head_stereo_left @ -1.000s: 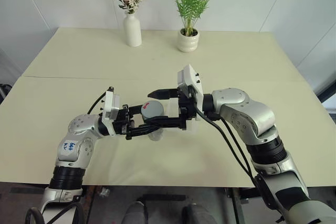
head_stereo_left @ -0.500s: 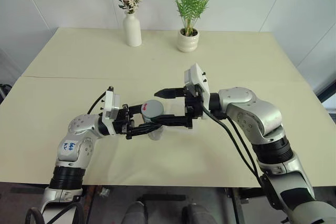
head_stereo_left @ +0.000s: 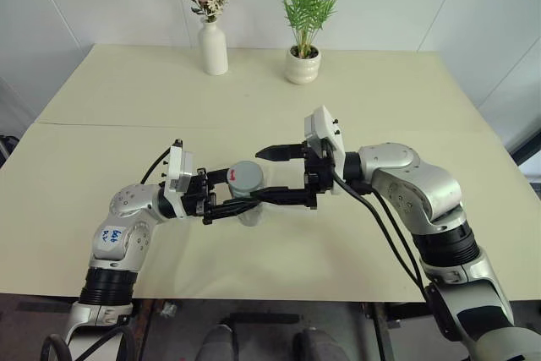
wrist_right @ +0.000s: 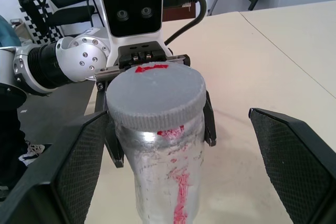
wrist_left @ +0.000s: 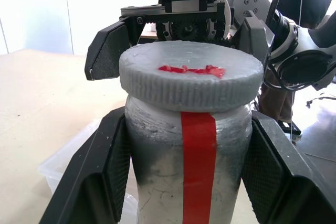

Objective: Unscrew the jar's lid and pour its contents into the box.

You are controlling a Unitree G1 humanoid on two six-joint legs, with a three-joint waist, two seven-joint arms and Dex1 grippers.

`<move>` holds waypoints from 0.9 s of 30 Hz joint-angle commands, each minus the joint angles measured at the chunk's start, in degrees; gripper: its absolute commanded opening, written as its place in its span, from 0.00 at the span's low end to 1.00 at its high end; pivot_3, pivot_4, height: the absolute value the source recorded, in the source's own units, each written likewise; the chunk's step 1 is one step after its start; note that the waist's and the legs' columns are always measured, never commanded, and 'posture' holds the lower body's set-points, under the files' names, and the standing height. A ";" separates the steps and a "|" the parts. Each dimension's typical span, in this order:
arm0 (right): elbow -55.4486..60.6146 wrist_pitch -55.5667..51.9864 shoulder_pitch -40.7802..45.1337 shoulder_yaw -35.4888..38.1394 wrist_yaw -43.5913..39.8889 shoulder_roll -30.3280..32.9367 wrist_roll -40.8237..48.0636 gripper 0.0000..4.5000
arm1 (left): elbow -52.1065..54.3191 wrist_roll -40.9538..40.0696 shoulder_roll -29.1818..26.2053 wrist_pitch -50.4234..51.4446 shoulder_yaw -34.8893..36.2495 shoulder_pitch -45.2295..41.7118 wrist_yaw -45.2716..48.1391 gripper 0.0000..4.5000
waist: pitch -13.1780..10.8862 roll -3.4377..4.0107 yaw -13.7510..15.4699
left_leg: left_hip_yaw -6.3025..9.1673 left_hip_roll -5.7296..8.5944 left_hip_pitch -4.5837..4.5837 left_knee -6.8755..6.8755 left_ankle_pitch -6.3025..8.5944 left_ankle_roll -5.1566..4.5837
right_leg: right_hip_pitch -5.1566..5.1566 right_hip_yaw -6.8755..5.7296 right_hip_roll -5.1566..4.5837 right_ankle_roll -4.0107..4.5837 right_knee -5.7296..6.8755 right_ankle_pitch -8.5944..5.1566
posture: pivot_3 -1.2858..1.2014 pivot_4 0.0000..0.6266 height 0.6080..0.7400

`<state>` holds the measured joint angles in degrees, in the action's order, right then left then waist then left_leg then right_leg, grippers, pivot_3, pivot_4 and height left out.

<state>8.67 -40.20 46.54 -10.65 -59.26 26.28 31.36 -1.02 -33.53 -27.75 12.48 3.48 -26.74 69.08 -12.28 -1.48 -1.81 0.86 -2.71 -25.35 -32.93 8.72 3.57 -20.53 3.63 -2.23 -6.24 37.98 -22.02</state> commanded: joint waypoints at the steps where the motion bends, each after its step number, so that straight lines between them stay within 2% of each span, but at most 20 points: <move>1: 2.11 0.40 -0.29 2.33 -0.83 0.79 1.65 0.99 | 1.59 -0.97 -0.43 -0.46 0.76 -0.22 0.69 0.56 | 0.00 0.00 -0.02 | 0.00 0.00 0.00 0.00 0.00 0.00 | 0.00 0.00 0.00 0.00 0.00 0.00 | 0.52 0.24 1.00; 16: 2.20 0.28 0.27 1.94 -2.33 0.74 3.31 0.99 | 1.97 -0.96 -0.38 -0.01 0.74 -0.19 0.49 0.56 | 0.00 0.00 -0.01 | 0.00 0.00 0.00 0.00 0.00 0.00 | 0.00 0.00 0.00 0.00 0.01 0.00 | 0.52 0.24 1.00; 27: 0.21 0.87 3.01 0.14 -1.29 -2.52 1.55 0.99 | 2.88 -1.17 -0.61 0.42 0.93 0.23 0.22 0.56 | 0.00 0.00 -0.05 | 0.00 0.00 0.00 0.00 0.00 0.00 | -0.01 0.00 0.01 0.00 0.02 0.00 | 0.52 0.24 1.00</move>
<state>8.28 -40.17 48.37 -10.88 -60.62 24.07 32.71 -0.56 -33.55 -27.82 12.89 3.48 -26.64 69.50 -12.28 -1.47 -1.86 0.87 -2.72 -25.35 -32.93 8.72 3.57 -20.53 3.63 -2.23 -6.24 37.99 -22.02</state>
